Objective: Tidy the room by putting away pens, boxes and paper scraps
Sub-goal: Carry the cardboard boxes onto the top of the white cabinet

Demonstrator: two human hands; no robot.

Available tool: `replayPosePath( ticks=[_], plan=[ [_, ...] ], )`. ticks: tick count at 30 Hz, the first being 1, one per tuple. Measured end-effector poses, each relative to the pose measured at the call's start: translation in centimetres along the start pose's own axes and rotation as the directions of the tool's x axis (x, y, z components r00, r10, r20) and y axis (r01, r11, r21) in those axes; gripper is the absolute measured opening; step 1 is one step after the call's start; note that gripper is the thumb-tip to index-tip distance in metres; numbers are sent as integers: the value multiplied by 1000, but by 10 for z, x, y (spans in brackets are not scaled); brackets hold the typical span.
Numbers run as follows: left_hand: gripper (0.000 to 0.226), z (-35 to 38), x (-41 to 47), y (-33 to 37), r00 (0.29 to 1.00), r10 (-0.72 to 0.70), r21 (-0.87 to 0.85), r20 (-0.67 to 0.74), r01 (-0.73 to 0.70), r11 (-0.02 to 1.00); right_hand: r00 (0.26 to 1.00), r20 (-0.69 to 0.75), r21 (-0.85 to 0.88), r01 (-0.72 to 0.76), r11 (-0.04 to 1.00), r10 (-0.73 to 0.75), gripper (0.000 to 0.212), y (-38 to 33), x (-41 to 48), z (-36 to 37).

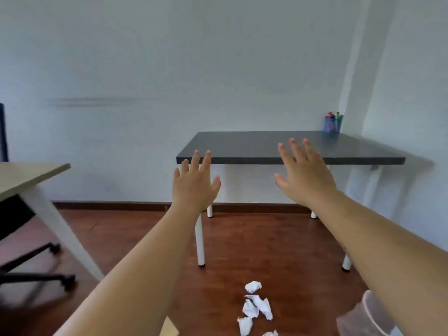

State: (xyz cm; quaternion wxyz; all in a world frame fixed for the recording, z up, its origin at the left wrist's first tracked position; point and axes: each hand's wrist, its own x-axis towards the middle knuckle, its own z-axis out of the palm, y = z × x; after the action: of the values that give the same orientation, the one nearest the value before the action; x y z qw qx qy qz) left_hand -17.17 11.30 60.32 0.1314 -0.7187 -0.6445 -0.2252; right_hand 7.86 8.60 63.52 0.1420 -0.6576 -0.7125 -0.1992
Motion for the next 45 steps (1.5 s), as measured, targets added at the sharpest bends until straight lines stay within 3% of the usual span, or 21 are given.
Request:
replayPosePath(
  ticks=[4, 9, 17, 25, 28, 34, 36, 45],
  plan=[
    [71, -4, -62, -87, 982, -178, 53, 62, 175, 983, 986, 52, 151, 146, 978, -156, 74, -91, -1, 18],
    [74, -30, -151, -161, 906, -414, 147, 88, 399, 905, 938, 95, 270, 297, 916, -332, 74, -185, -16, 20],
    [73, -70, -268, -210, 770, -638, 215, 19, 620, 754, 839, 92, 411, 458, 788, -536, 74, -301, -66, 19],
    [75, -51, -359, -243, 615, -788, 303, 28, 746, 593, 674, 165, 539, 550, 638, -720, 76, -399, -108, 63],
    [75, -33, -384, -256, 533, -845, 316, 46, 794, 519, 632, 207, 590, 528, 611, -746, 75, -429, -121, 89],
    [77, 48, -433, -289, 313, -930, 283, 195, 890, 359, 460, 372, 670, 467, 576, -806, 74, -489, -162, 181],
    [77, 65, -446, -288, 277, -934, 262, 225, 906, 332, 437, 399, 677, 452, 580, -806, 75, -491, -176, 202],
    [77, 199, -512, -302, 8, -884, 189, 468, 976, 109, 221, 713, 623, 236, 746, -665, 78, -509, -251, 350]
  ],
)
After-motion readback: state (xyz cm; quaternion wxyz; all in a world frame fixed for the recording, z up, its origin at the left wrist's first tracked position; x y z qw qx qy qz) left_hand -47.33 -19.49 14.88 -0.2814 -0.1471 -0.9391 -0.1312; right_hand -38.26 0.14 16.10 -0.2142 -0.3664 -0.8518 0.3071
